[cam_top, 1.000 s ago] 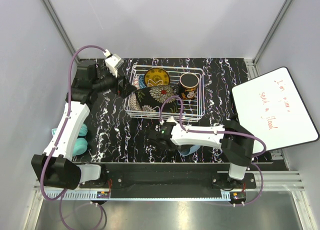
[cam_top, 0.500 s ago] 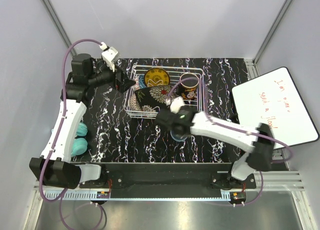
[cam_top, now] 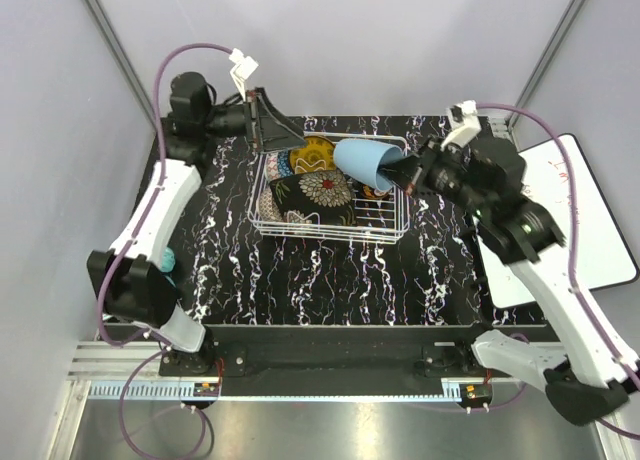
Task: Load the mixed dishes into the dish rack
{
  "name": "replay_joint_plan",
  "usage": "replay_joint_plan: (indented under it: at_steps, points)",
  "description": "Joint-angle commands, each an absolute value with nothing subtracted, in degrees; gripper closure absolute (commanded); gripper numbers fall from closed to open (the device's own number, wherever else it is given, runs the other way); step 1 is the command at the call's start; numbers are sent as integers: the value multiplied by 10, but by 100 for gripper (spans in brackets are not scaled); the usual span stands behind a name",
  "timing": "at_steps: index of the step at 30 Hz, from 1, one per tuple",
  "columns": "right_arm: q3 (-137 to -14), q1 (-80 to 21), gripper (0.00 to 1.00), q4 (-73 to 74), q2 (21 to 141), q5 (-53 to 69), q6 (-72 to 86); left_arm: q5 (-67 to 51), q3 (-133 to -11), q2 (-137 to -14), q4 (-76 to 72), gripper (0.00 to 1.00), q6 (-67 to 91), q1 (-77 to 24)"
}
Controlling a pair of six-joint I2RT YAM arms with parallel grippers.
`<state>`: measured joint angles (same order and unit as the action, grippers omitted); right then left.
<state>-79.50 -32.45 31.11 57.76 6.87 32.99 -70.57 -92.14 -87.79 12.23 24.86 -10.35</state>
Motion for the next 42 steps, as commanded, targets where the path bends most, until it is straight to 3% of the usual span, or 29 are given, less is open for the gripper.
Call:
replay_joint_plan:
  at_steps: [1, 6, 19, 42]
  points:
    - [-770, -230, 100, 159, 628, 316, 387, -781, -909, -937, -580, 1, 864, -121]
    - [-732, -149, 100, 57, 662, 425, 472, -769, -1018, -987, -526, 1, 838, -129]
    - [-721, -134, 100, -285, 804, 570, 685, -767, -968, -999, -554, 1, 839, -157]
    - [-741, -137, 100, -336, 848, 596, 721, -753, -1037, -1058, -423, 1, 710, -190]
